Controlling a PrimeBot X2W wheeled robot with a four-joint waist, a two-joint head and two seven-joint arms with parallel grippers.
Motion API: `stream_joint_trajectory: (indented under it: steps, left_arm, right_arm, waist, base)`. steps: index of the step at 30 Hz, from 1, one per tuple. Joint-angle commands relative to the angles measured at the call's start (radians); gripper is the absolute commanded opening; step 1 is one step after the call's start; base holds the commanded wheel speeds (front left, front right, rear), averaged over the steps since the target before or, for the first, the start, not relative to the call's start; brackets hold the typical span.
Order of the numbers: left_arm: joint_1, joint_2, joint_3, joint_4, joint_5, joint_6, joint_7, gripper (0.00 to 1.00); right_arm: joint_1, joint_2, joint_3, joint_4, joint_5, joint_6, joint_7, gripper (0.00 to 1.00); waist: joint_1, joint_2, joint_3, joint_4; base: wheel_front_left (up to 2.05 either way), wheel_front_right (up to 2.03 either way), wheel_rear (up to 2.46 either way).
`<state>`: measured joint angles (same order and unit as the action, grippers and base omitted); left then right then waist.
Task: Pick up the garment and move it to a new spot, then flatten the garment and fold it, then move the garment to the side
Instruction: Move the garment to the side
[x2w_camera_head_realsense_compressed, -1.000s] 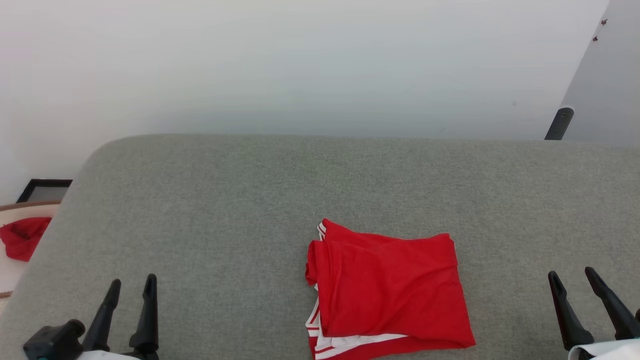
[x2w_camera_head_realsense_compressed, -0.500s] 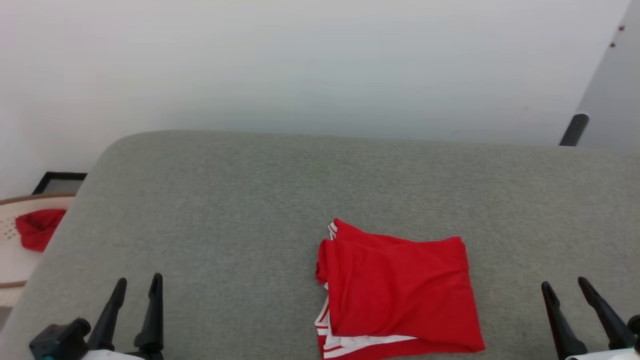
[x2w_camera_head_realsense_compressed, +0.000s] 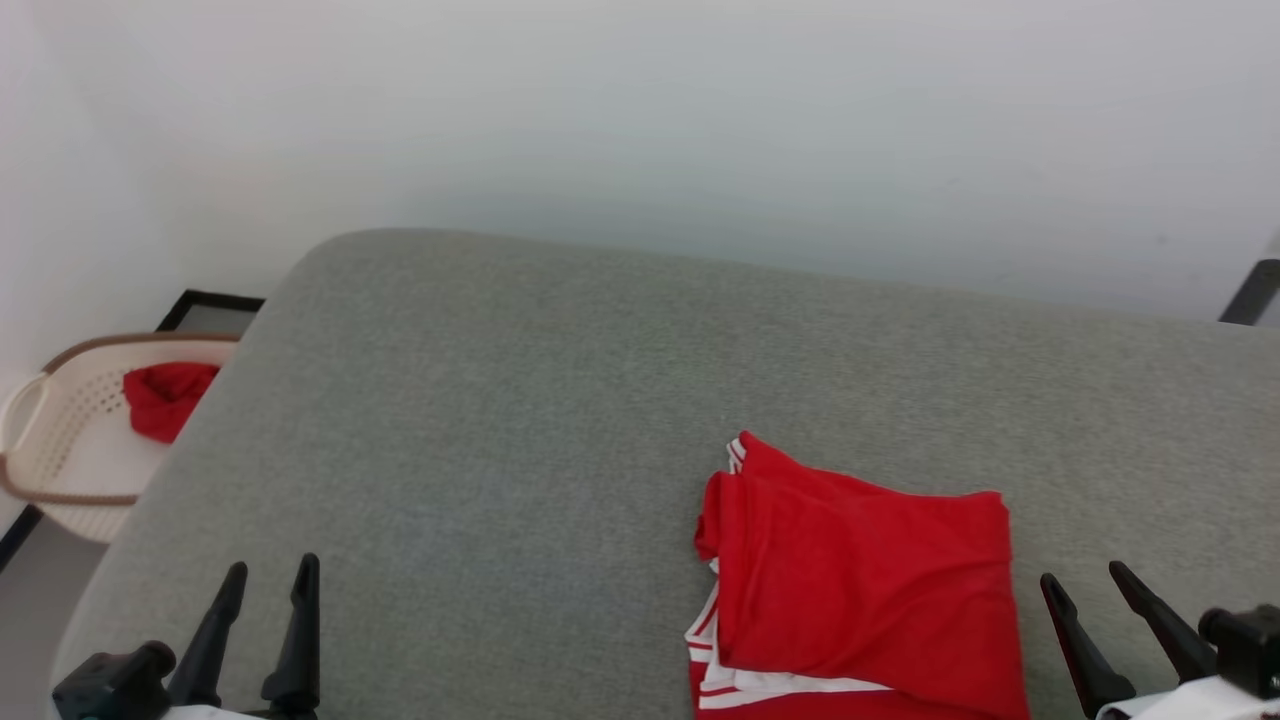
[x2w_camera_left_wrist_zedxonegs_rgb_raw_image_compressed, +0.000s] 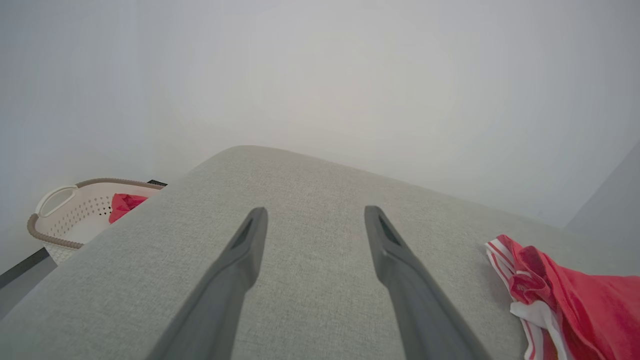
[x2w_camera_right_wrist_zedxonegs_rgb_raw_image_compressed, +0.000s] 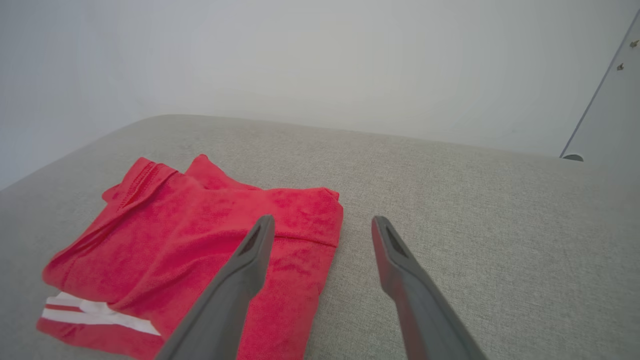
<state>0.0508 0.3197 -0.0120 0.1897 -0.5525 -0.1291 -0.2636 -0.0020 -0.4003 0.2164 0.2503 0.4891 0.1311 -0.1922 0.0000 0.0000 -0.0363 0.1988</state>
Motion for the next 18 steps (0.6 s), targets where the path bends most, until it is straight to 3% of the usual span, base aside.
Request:
stream_joint_trajectory:
  steps: [1,18]
  left_arm:
    - [0.008,0.002,-0.001,-0.001,0.0,-0.003,0.0,1.0]
    - [-0.065,-0.051,-0.047,-0.005,-0.006,-0.003,0.0,1.0]
  right_arm:
    - [-0.015,-0.006,0.003,0.003,0.007,-0.001,0.006,1.0]
    - [-0.114,-0.033,0.005,0.049,0.07,-0.001,0.405,1.0]
  waist:
    - [0.0,0.0,0.008,0.017]
    - [0.0,0.0,0.142,0.071]
  base:
    - [0.0,0.0,0.0]
    - [0.0,0.0,0.0]
